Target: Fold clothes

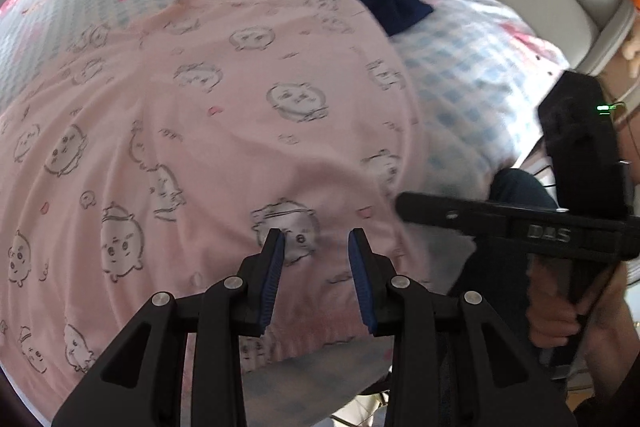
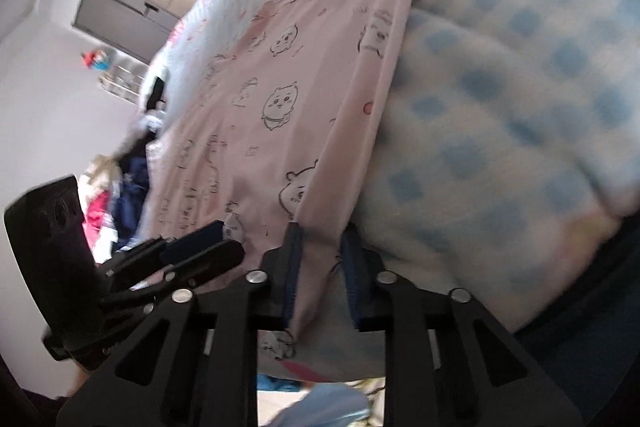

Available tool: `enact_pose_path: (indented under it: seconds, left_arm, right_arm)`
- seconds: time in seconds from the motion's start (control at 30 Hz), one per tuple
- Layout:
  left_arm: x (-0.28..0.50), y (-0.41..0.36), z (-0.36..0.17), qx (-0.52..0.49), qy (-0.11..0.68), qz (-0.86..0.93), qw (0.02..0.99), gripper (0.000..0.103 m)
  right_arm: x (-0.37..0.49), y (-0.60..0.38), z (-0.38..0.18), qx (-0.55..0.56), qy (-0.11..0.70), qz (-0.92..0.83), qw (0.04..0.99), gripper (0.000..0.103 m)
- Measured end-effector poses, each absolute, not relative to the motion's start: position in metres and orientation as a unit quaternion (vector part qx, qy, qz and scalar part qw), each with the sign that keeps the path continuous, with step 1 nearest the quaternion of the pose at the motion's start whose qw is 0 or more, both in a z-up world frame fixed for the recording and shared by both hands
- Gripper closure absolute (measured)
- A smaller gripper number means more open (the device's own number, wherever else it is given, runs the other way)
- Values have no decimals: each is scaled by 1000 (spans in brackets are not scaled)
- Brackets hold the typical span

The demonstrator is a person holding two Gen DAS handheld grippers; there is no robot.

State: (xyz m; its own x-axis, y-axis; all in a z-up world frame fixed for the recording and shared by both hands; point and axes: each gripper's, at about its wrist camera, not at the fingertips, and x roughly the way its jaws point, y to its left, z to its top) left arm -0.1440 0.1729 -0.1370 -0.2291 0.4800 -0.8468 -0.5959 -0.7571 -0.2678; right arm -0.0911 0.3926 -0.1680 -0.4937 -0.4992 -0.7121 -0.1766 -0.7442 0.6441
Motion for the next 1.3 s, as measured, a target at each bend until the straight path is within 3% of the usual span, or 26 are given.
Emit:
enact_pose_path:
  seconds: [0.03,0.13,0.37,0.7,0.8,0.87,0.93,1.13,1.3]
  left_arm:
    - [-143,176,-136,-515,55,781,348,68]
    - [-142,188,-138,-515,61,776,358,68]
    - [-138,200,-156,-530,81,765,357,66]
    - [-141,188,-166,-542,53,756,362,65]
    - [-139,177,-156,-527,8,760,380,65]
    - [-137,170,-148,-516,-12,765,385,65]
    - [-136,165,-144,-512,-6,773,374,65]
    - [-136,91,-148,-548,-36,776,311,65]
    - [-124,-28,-128,-518,-118,822,206,65]
  right_arm:
    - [-94,387,-170,491,-346,-793,101,95]
    - [-95,374,-164,488,-319,-807,93,99]
    - [-83,369,-151,510,-228,-829,32,101]
    - [-63,387,-153,537,-190,-821,-22,103]
    - [-60,399,-146,502,-258,-825,17,101]
    - [-65,399,-140,485,-269,-832,28,93]
    - [-75,395,-138,478,-272,-835,34,77]
    - [-96,371,-156,558,-147,-816,-29,76]
    - [-87,367,-123,526,-142,-837,-47,70]
